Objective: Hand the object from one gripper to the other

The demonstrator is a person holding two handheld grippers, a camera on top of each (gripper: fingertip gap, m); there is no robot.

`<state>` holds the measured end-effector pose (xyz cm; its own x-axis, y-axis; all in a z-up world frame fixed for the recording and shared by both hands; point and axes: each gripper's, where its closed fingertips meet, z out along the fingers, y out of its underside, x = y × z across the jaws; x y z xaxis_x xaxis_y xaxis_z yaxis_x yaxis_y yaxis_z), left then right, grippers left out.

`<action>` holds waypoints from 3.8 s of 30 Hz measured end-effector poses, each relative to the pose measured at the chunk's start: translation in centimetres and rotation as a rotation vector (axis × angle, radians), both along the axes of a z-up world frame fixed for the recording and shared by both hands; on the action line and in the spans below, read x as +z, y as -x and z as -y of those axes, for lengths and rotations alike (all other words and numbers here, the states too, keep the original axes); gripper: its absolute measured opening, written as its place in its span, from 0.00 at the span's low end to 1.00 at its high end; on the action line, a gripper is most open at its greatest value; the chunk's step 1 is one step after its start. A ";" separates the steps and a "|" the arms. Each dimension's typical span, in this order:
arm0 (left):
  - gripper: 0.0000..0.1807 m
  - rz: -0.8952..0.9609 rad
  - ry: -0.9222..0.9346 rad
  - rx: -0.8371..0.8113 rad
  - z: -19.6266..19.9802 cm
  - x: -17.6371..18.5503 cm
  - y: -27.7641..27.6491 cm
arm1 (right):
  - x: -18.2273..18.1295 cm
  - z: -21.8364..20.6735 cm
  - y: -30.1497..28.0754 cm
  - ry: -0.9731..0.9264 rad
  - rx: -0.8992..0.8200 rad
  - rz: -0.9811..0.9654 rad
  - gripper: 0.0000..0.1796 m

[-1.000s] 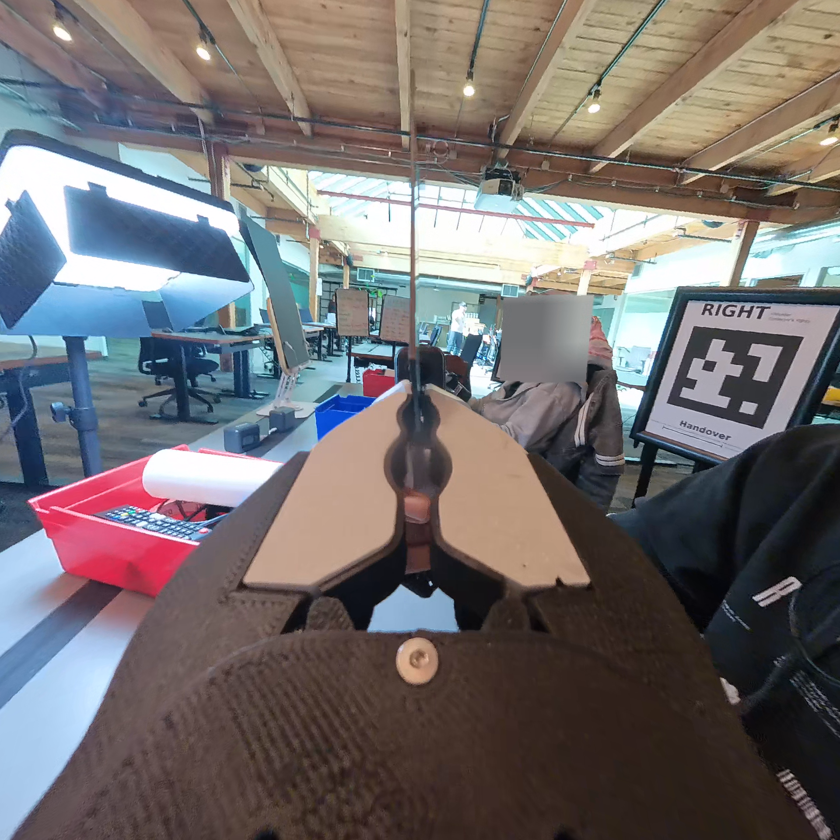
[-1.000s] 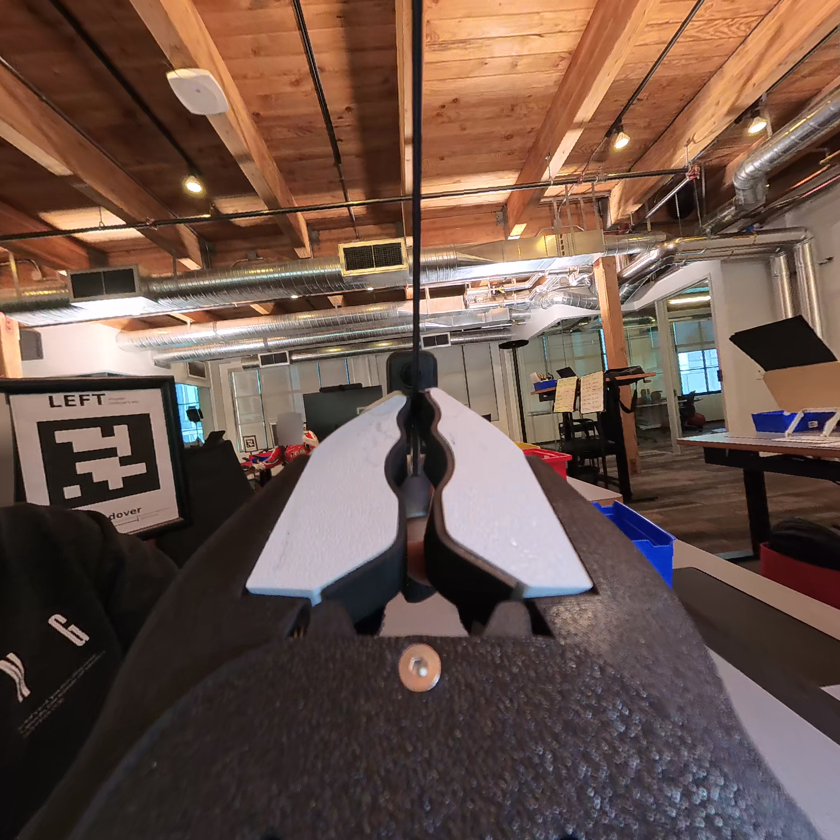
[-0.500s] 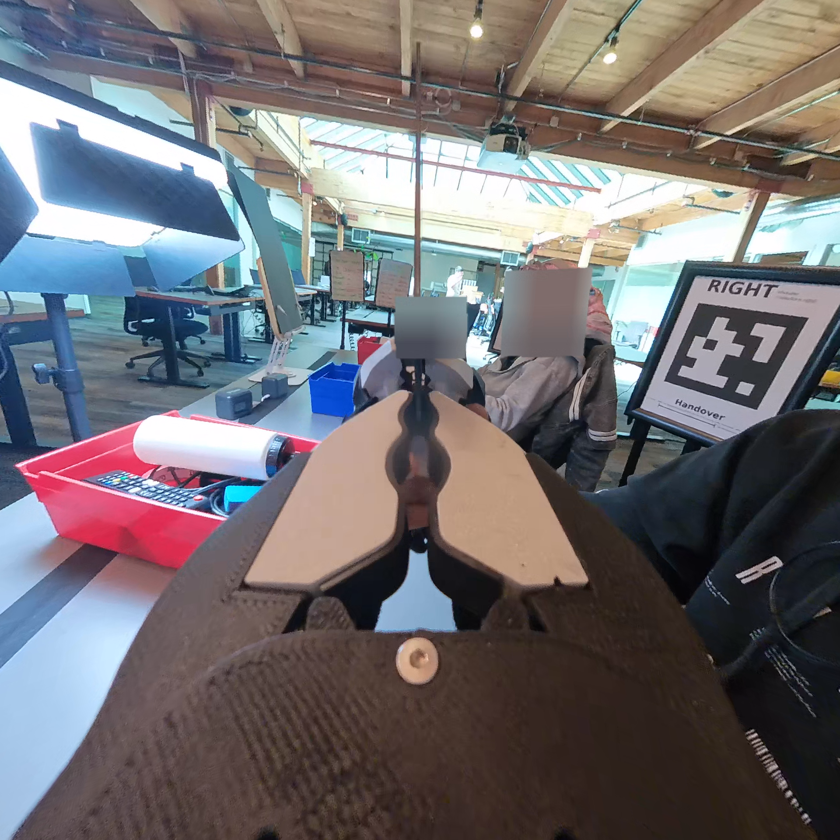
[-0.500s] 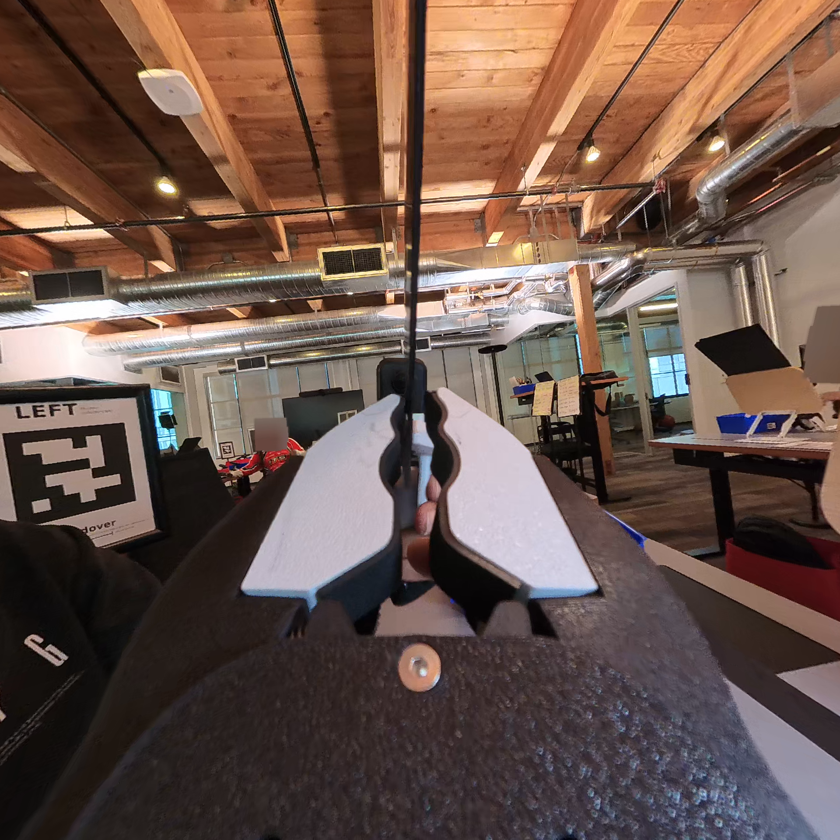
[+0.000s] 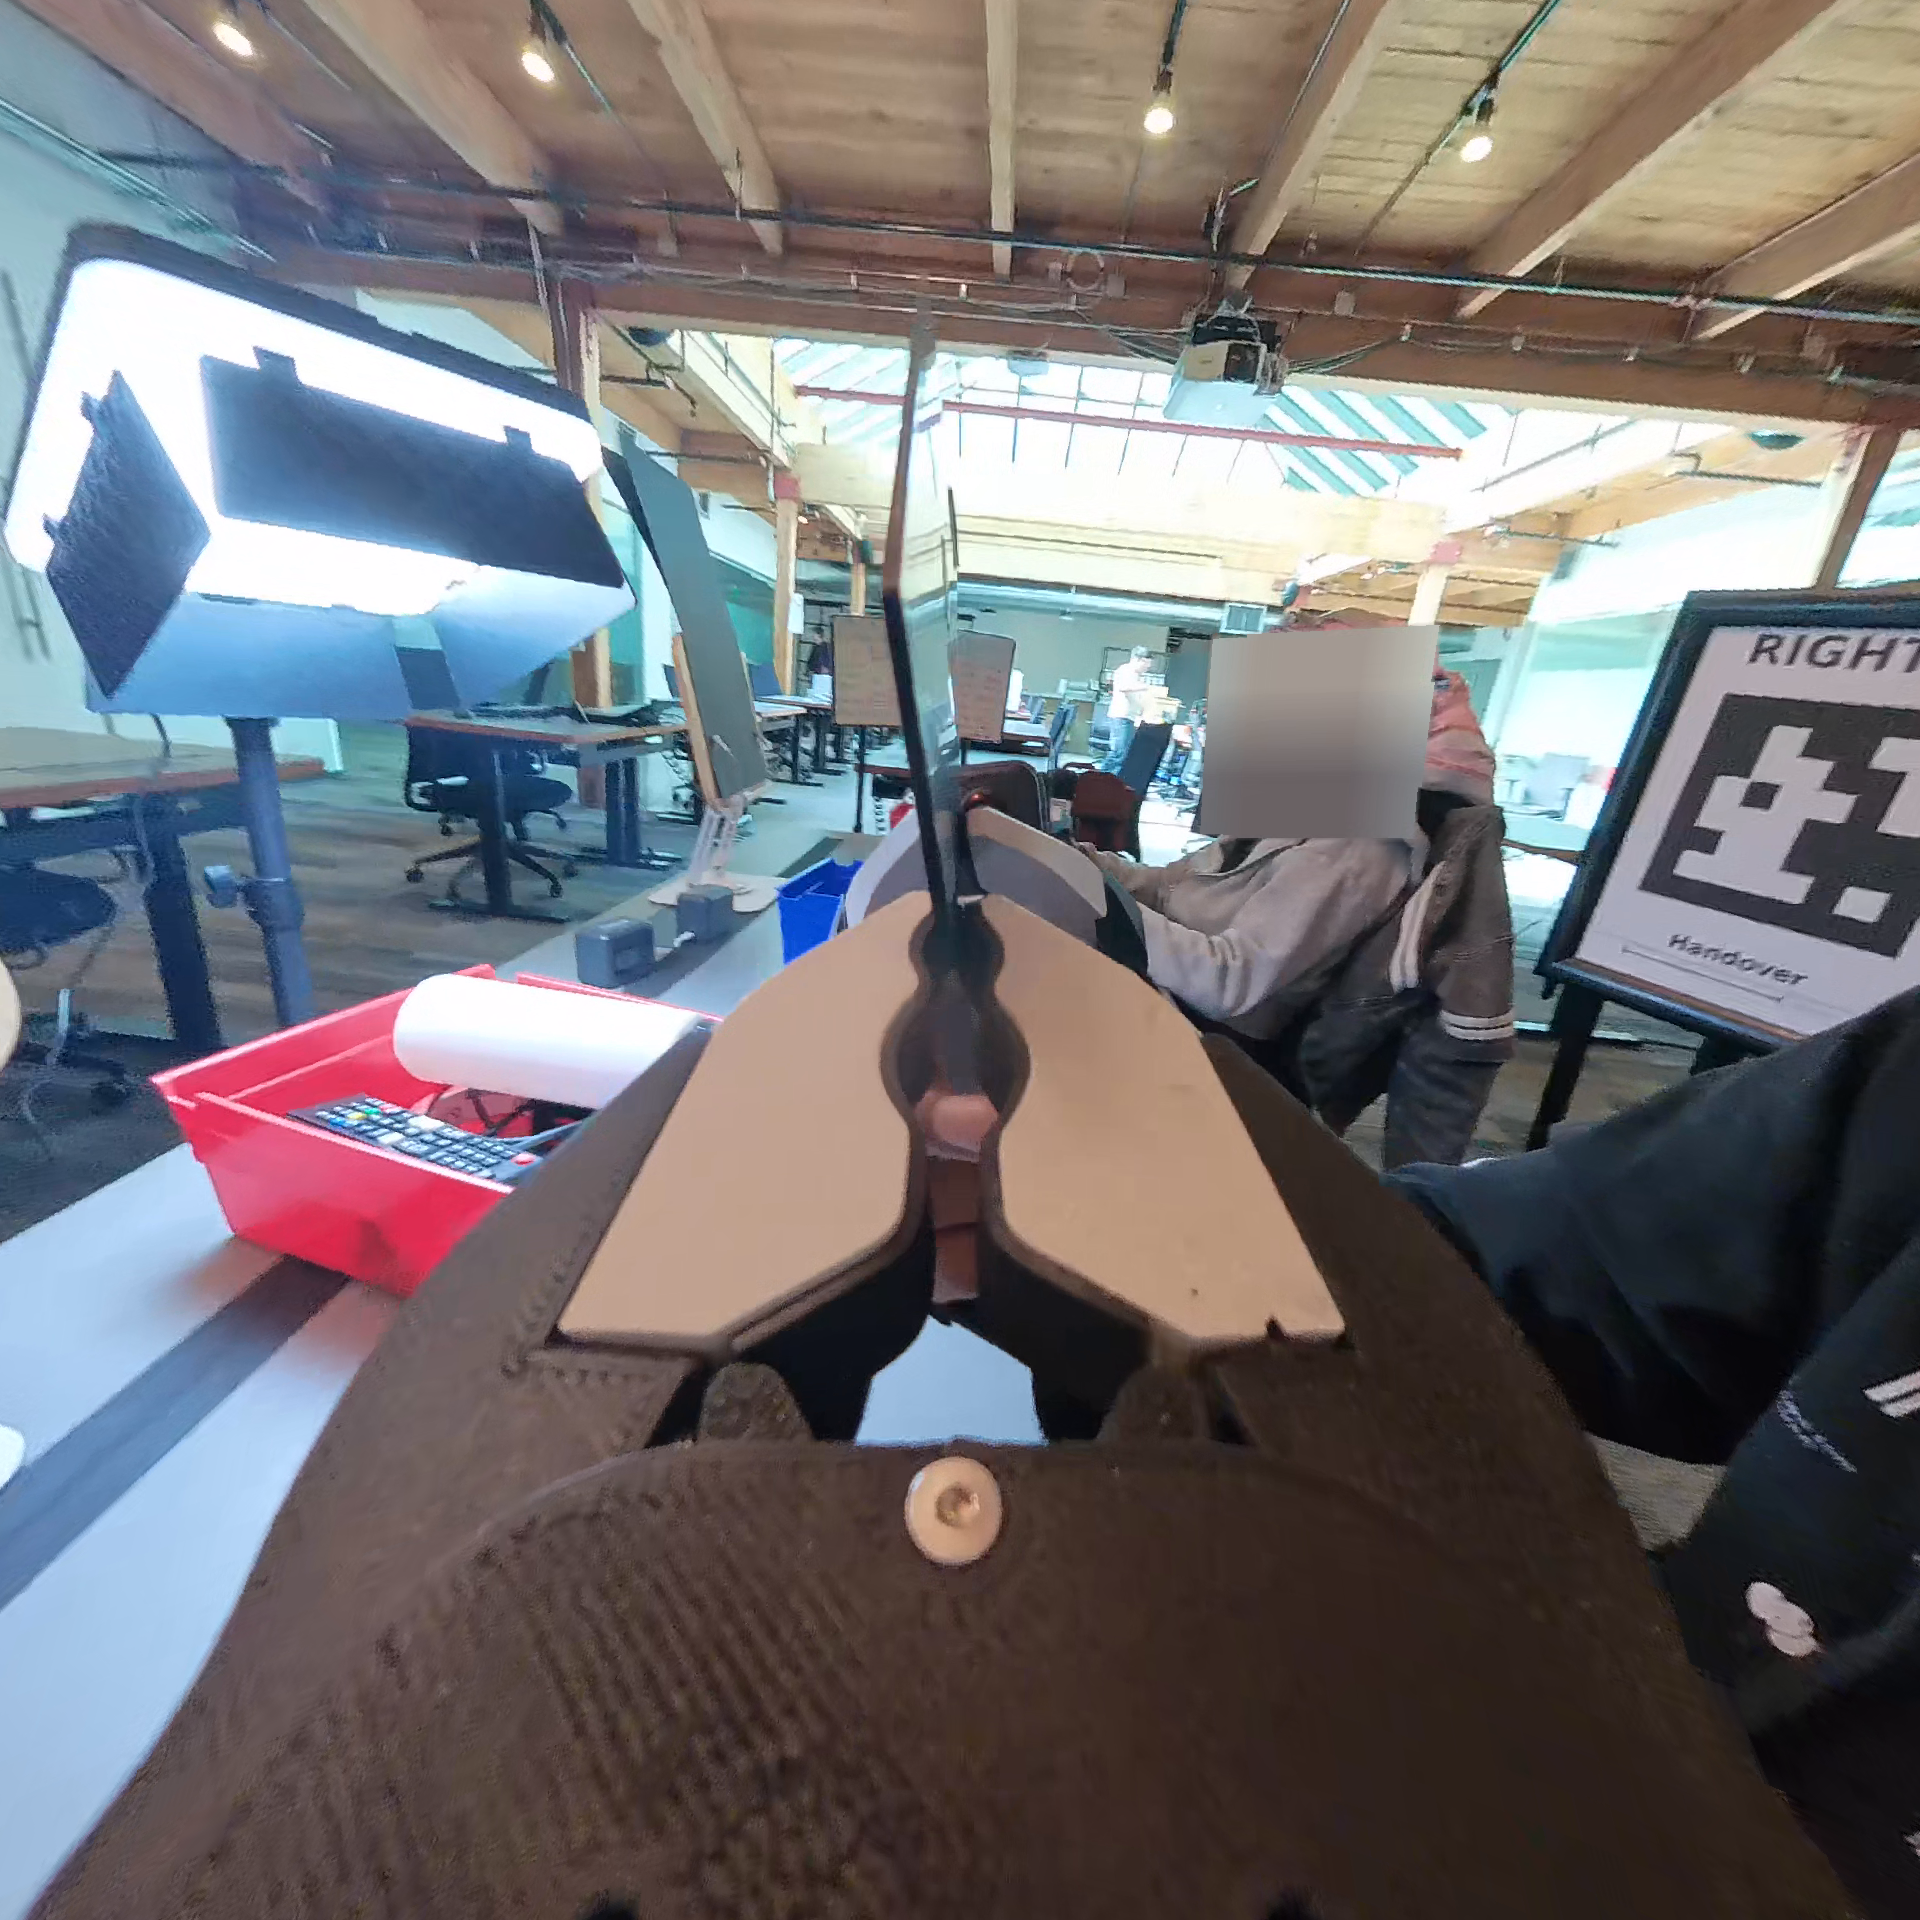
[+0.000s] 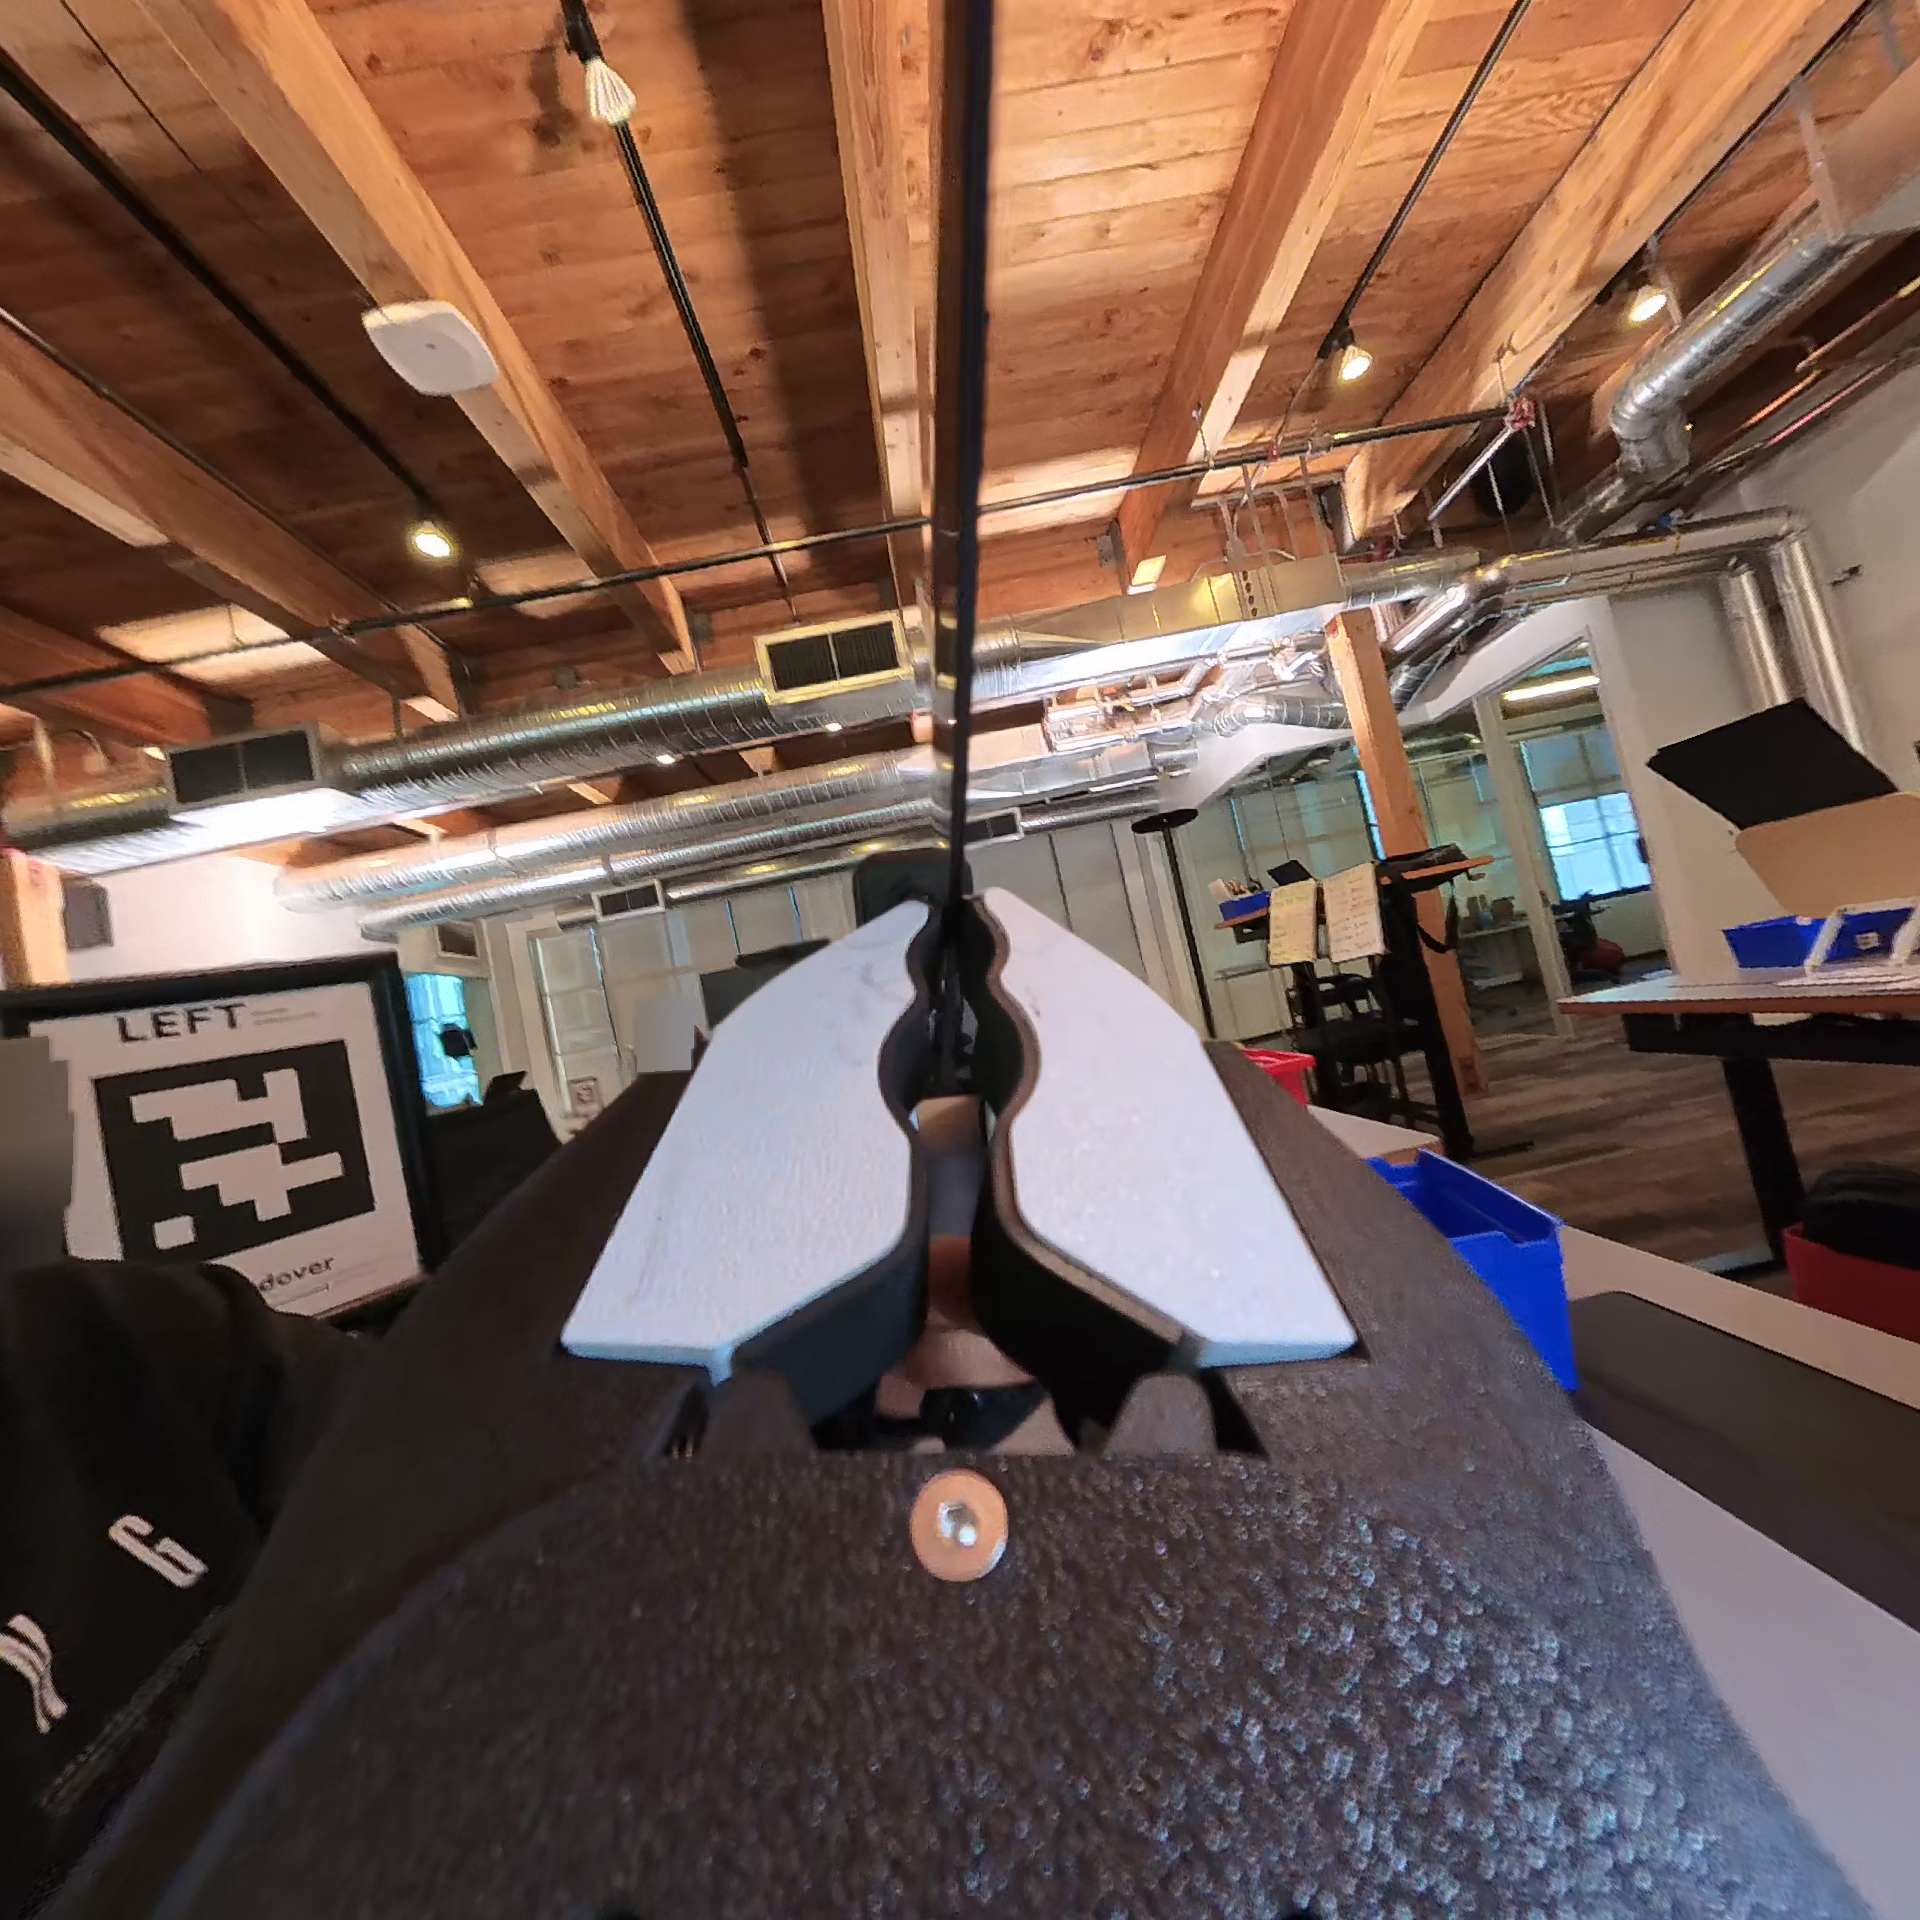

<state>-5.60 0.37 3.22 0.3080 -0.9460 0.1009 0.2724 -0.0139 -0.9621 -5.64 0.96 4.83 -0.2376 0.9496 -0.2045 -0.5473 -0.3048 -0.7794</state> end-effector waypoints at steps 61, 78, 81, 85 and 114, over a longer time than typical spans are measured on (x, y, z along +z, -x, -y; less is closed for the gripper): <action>0.01 0.253 -0.121 0.121 0.1 2.8 1.7 | 0.4 -0.2 -0.6 0.160 0.068 -0.206 0.01; 0.07 0.368 -0.063 0.162 0.0 4.2 3.8 | -0.8 -1.2 -0.6 0.338 0.147 -0.331 0.02; 0.07 0.337 -0.091 0.227 -0.7 3.1 2.7 | -1.0 -1.2 -0.6 0.364 0.155 -0.345 0.02; 0.02 0.309 -0.100 0.230 -0.6 3.2 2.8 | -0.8 -0.9 -0.4 0.340 0.160 -0.326 0.02; 0.01 -0.027 -0.072 0.115 0.6 2.7 3.3 | -2.4 -0.8 1.4 0.013 0.015 0.009 0.08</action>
<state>-8.95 -0.20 5.94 0.4170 -0.9086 0.0244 0.2426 0.0853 -0.9664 -7.01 1.72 2.45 -0.2495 0.9433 -0.2190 -0.5361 -0.3229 -0.7800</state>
